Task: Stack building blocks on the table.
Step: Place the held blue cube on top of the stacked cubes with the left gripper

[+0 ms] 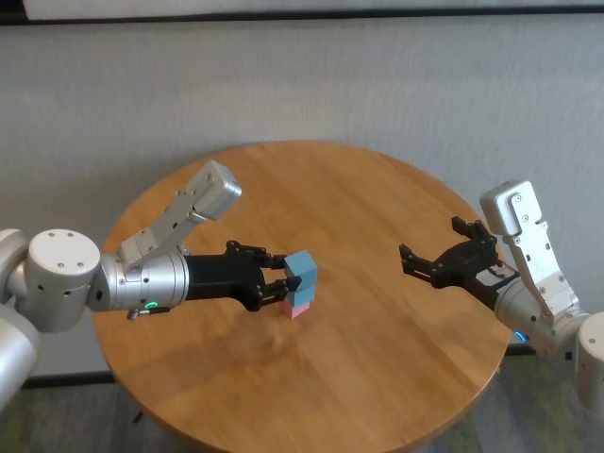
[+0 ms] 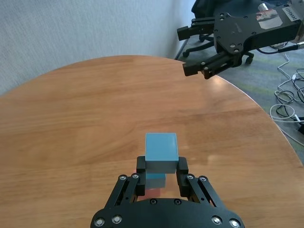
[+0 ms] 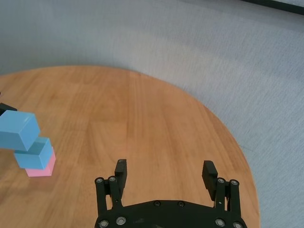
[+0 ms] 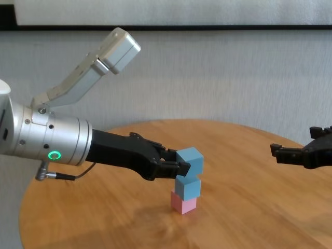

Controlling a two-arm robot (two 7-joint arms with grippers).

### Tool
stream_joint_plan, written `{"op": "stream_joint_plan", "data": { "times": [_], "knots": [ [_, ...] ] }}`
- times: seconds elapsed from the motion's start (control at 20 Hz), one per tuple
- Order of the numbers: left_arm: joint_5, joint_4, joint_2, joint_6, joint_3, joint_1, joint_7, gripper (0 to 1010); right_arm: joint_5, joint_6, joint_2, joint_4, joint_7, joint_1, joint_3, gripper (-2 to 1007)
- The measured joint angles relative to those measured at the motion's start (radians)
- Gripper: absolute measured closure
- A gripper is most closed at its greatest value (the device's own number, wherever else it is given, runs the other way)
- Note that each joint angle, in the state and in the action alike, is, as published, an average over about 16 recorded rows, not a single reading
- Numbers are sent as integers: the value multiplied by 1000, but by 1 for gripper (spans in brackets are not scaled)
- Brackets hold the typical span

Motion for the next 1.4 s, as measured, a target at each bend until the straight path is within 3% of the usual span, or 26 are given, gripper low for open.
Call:
{"op": "stream_joint_plan", "data": {
  "times": [1.4],
  "knots": [
    [-45, 70, -6, -26, 59, -40, 9, 615, 0, 0, 0, 0, 0, 0, 0, 5]
  ]
}}
